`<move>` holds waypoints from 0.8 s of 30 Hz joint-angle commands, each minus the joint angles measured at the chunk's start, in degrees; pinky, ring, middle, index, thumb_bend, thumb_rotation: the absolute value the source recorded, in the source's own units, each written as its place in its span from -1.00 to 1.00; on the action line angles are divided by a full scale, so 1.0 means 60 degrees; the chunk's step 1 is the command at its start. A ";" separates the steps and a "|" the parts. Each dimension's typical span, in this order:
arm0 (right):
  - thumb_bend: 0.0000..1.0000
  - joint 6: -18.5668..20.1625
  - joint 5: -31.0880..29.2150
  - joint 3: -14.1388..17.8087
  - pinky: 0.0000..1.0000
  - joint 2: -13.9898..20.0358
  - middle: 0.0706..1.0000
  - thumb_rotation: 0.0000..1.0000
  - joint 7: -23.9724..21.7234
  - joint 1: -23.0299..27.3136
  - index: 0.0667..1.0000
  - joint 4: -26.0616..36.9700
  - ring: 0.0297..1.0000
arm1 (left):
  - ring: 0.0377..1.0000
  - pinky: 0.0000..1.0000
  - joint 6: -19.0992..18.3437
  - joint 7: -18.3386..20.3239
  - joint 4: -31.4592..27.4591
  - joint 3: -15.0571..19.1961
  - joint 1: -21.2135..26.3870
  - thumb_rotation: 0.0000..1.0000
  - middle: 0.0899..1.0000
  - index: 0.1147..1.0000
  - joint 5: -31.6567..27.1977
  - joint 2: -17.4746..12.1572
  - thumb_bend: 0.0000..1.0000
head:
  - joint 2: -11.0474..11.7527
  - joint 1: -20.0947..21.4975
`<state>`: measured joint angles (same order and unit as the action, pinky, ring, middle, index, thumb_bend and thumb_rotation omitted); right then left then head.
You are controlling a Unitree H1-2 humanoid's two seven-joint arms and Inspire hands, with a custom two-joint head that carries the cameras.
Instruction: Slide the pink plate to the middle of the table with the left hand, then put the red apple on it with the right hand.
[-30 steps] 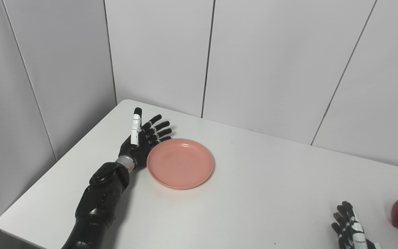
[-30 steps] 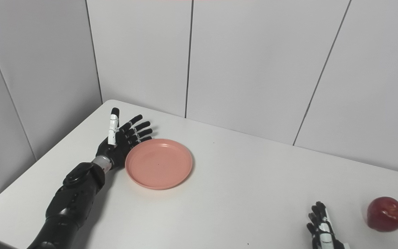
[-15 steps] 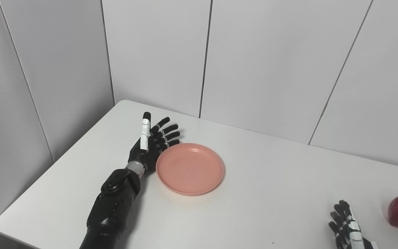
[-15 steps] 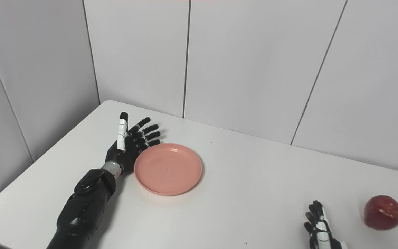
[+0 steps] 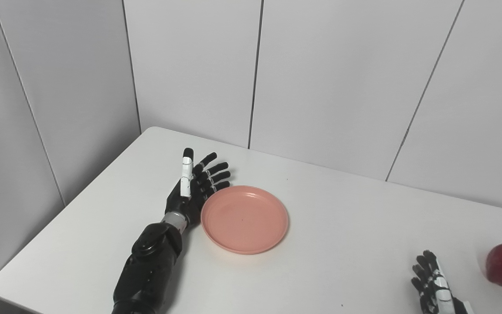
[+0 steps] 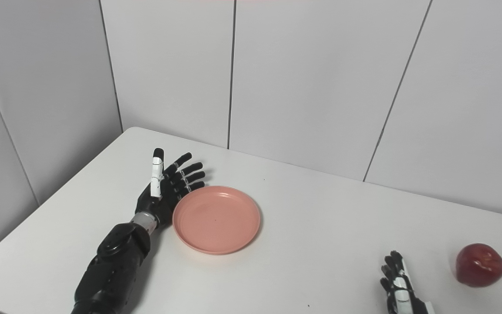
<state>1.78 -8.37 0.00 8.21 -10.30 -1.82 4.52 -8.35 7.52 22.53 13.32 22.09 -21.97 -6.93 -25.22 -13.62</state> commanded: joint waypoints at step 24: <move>0.62 -0.0111 -0.0038 -0.0159 1.00 -0.0233 0.95 1.00 -0.0099 -0.0077 0.97 -0.0318 0.97 | 0.46 0.41 -0.0456 -0.0975 -0.1302 -0.0671 -0.0555 1.00 0.41 0.56 0.1108 0.0550 0.60 | -0.0050 0.0077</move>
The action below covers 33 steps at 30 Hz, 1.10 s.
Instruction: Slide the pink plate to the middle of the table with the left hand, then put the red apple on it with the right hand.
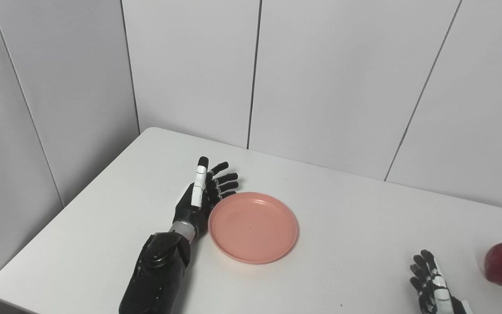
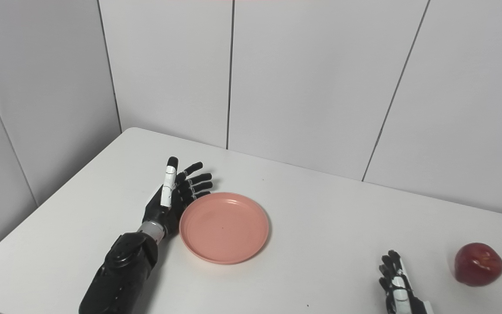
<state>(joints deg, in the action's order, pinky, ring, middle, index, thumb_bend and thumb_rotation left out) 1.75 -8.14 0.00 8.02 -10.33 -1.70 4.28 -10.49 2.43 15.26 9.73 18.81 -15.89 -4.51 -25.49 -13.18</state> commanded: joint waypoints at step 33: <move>0.66 -0.0041 0.0111 -0.0373 1.00 -0.0359 0.92 1.00 -0.0005 -0.0123 0.94 0.0007 0.93 | 0.55 0.55 0.0506 -0.1283 -0.0304 -0.0106 -0.0163 1.00 0.53 0.61 0.0630 0.1825 0.52 | -0.0180 0.0304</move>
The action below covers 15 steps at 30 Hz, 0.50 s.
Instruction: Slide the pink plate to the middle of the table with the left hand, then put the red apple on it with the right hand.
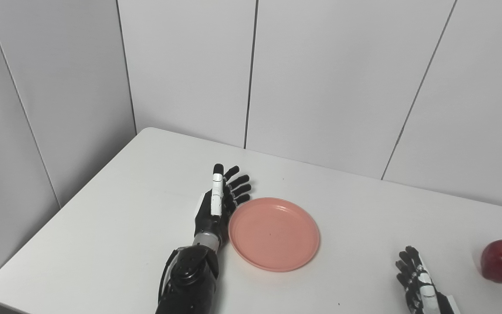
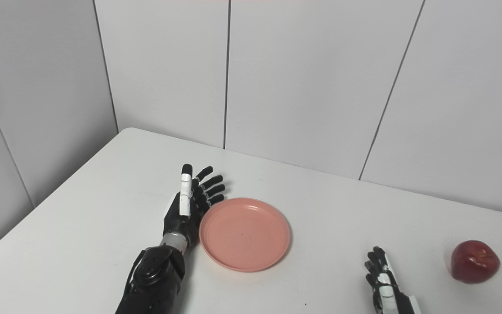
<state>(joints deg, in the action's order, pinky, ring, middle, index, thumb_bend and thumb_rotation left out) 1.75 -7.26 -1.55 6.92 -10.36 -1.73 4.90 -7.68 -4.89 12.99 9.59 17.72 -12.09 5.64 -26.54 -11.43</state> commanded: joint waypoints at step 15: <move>0.73 0.0038 0.0262 -0.0211 0.98 -0.0412 0.89 1.00 0.0107 -0.0125 0.91 0.0027 0.91 | 0.55 0.59 -0.0306 0.0045 -0.0198 -0.0271 -0.0106 1.00 0.55 0.63 -0.0040 0.0383 0.58 | -0.0160 0.0358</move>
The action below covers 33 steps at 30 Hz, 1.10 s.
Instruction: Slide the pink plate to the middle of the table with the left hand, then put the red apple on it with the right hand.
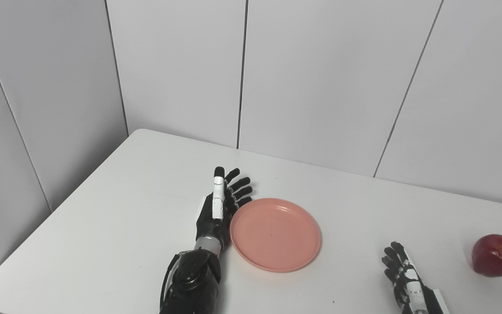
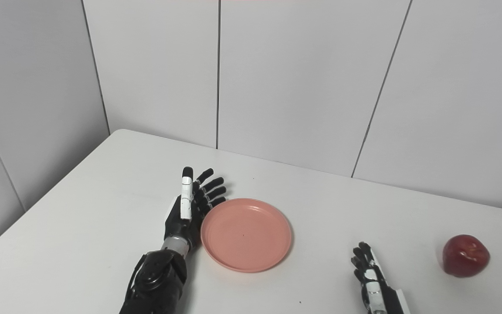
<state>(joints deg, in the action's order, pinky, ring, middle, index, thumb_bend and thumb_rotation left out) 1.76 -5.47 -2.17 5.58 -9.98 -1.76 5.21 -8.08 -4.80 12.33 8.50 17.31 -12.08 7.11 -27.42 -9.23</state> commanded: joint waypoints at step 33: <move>0.76 0.0582 0.0569 -0.0665 0.93 -0.0732 0.89 1.00 0.0541 0.0080 0.91 0.0373 0.88 | 0.60 0.63 -0.0749 0.0128 -0.0823 -0.0466 -0.0343 1.00 0.60 0.69 -0.0027 0.0402 0.53 | -0.0799 0.1557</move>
<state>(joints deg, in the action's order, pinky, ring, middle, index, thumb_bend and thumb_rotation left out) 3.37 -1.92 -5.11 2.19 -5.91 -2.07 6.47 -11.55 -4.00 8.27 6.24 15.11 -12.02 8.79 -32.17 0.17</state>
